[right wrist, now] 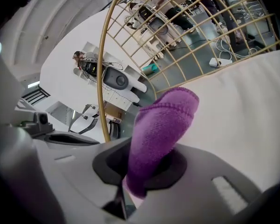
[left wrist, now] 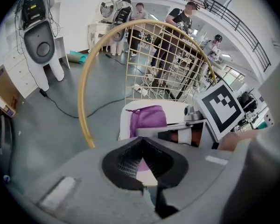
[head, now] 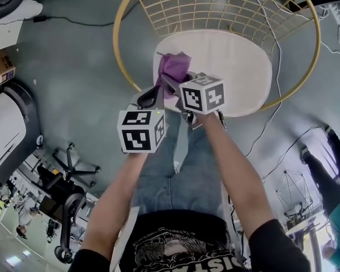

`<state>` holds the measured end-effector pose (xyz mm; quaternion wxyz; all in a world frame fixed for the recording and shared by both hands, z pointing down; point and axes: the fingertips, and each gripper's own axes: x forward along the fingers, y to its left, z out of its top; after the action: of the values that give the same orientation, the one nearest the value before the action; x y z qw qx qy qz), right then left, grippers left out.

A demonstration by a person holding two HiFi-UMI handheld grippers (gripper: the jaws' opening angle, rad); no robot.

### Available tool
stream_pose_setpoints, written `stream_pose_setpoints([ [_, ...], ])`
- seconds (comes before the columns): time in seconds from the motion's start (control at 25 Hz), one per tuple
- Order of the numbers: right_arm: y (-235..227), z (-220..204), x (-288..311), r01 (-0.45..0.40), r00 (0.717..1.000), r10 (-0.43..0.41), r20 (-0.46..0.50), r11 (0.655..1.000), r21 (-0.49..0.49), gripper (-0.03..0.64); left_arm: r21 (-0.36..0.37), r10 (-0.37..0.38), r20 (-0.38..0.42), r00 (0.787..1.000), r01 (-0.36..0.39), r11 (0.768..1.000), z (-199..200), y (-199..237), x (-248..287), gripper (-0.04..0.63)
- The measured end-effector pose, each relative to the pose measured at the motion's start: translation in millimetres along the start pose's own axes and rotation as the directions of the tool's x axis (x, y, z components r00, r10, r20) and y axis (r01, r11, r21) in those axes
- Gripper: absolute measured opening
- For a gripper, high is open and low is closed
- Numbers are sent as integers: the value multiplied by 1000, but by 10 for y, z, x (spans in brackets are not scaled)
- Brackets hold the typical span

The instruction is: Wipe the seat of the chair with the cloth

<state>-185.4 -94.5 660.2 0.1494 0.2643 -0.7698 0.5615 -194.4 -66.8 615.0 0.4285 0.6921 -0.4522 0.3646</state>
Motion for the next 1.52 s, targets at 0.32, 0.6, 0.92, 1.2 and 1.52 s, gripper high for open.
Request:
stream_pose_setpoints([
  [0.32, -388, -136, -484, 63, 998, -63, -5, 998, 7, 58, 35, -14, -17, 1000, 14, 999, -20, -461, 126, 2],
  [0.6, -668, -199, -594, 143, 990, -143, -1, 990, 15, 58, 52, -29, -32, 999, 31, 998, -66, -492, 195, 2],
  [0.92, -1023, -221, -1062, 214, 976, -215, 26, 976, 48, 58, 79, -40, -45, 998, 44, 996, -81, -871, 294, 2],
  [1.2, -1262, -241, -1381, 274, 960, -277, 37, 959, 78, 58, 101, -55, -52, 997, 60, 993, -80, -1073, 378, 2],
  [1.52, -1504, -284, -1827, 341, 935, -350, 58, 932, 127, 58, 121, -88, -53, 995, 94, 988, -64, -1313, 535, 2],
])
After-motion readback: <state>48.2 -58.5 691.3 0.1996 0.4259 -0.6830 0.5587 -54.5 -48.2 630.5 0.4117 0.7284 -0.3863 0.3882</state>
